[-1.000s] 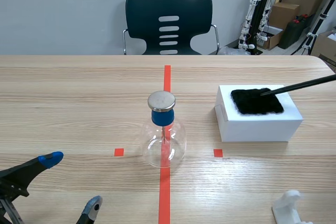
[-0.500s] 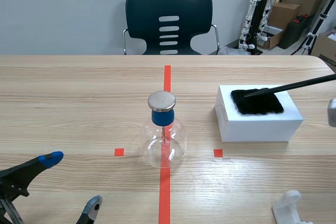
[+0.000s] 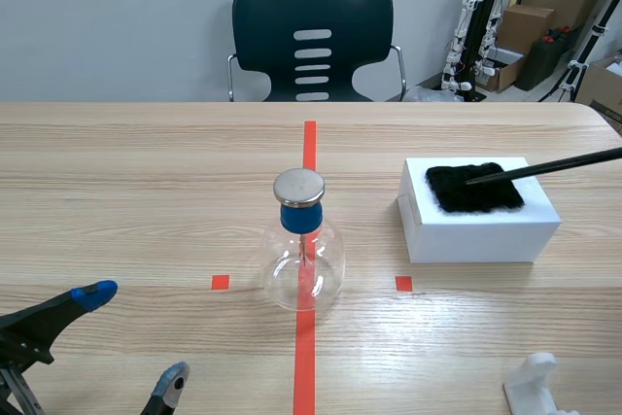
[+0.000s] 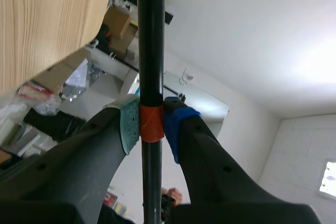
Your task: Do the electroscope experiment. rub the rod on the fur
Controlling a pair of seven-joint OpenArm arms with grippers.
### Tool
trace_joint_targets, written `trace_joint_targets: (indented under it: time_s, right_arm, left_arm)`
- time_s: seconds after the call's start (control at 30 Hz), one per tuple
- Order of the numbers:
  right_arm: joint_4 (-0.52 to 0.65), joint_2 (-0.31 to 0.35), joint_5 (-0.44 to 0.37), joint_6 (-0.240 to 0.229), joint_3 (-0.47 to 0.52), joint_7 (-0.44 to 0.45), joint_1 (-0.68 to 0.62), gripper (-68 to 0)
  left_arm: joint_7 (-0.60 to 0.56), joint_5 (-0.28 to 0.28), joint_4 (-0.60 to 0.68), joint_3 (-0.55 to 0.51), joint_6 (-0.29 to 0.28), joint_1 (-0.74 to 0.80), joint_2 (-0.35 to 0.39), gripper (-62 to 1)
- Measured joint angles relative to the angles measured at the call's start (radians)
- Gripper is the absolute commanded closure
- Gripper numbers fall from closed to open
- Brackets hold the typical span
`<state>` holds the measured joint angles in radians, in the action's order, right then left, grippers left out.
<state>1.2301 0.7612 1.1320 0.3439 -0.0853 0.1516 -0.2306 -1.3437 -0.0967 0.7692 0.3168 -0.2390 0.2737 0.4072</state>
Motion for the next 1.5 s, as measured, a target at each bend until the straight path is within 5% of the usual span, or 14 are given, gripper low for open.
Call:
trace_joint_targets:
  time_s: [0.2, 0.53, 0.67, 1.03, 1.2, 1.5]
  right_arm:
    - [0.043, -0.018, -0.006, -0.002, -0.002, -0.042, 0.0, -1.9]
    - [-0.031, 0.071, -0.126, -0.007, -0.002, -0.037, -0.02, -2.0]
    - [-0.029, 0.08, -0.214, 0.044, 0.001, -0.003, -0.024, -1.9]
    - [0.252, 0.076, -0.406, 0.04, 0.346, 0.14, -0.332, -1.9]
    - [0.439, -0.011, -0.449, -0.001, 0.493, 0.2, -0.467, -1.9]
    - [0.707, -0.283, -0.399, -0.089, 0.625, 0.342, -0.623, -2.0]
  left_arm:
    - [0.0, 0.0, 0.0, 0.0, 0.0, 0.0, 0.0, -62.3]
    - [0.0, 0.0, 0.0, 0.0, 0.0, 0.0, 0.0, -62.3]
    - [0.0, 0.0, 0.0, 0.0, 0.0, 0.0, 0.0, -62.3]
    - [0.0, 0.0, 0.0, 0.0, 0.0, 0.0, 0.0, -62.3]
    - [0.0, 0.0, 0.0, 0.0, 0.0, 0.0, 0.0, -62.3]
    - [0.0, 0.0, 0.0, 0.0, 0.0, 0.0, 0.0, -62.3]
